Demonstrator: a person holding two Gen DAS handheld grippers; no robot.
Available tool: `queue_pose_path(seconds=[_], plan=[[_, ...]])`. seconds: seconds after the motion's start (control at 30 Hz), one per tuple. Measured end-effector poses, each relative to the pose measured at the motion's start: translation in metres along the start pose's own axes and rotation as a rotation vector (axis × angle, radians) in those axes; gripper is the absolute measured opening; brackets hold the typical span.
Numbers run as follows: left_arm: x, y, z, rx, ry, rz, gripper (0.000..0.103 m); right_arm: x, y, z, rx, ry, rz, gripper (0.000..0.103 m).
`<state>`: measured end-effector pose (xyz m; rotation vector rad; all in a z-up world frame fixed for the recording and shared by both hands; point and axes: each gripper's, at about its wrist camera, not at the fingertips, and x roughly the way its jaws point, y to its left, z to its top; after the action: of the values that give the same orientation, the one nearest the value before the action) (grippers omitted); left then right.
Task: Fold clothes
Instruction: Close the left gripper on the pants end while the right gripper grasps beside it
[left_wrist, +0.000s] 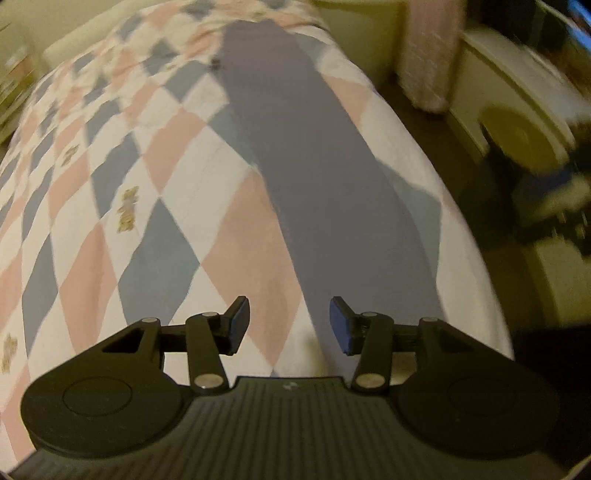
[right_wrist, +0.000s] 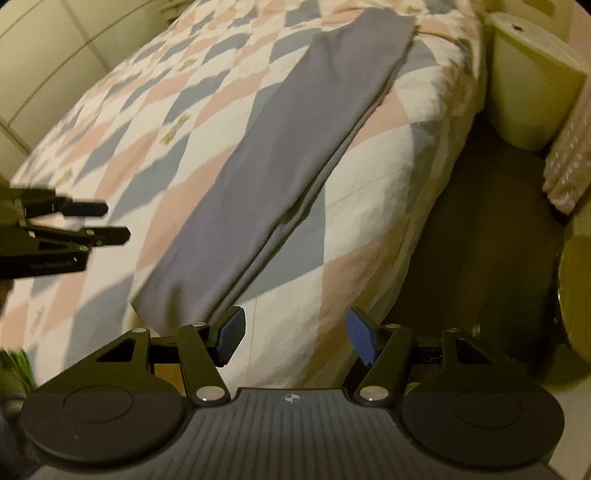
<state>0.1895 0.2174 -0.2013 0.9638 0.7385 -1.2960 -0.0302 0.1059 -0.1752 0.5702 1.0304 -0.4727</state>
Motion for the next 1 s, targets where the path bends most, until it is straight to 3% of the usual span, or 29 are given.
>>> queue_pose_path(seconds=[0.1,0.23,0.5,0.63,0.73,0.83,1.0], plan=[[0.004,-0.011,-0.019,0.160,0.001,-0.043,0.052,0.012,0.011,-0.009,-0.085,0.015,-0.004,0.063],[0.013,-0.032,-0.048,0.397,-0.009,-0.051,0.053,0.025,0.036,-0.024,-0.260,0.018,0.002,0.063],[0.036,-0.071,-0.106,0.925,-0.159,0.088,0.053,0.049,0.095,-0.072,-0.757,-0.046,0.008,0.063],[0.051,-0.081,-0.135,1.130,-0.262,0.151,0.054,0.063,0.109,-0.094,-0.923,-0.117,-0.048,0.064],[0.063,-0.085,-0.155,1.240,-0.342,0.204,0.056,0.074,0.120,-0.110,-1.047,-0.171,-0.091,0.071],[0.076,-0.085,-0.169,1.282,-0.414,0.269,0.059,0.084,0.128,-0.126,-1.166,-0.231,-0.139,0.072],[0.088,-0.084,-0.169,1.260,-0.455,0.321,0.060,0.100,0.134,-0.146,-1.314,-0.370,-0.250,0.070]])
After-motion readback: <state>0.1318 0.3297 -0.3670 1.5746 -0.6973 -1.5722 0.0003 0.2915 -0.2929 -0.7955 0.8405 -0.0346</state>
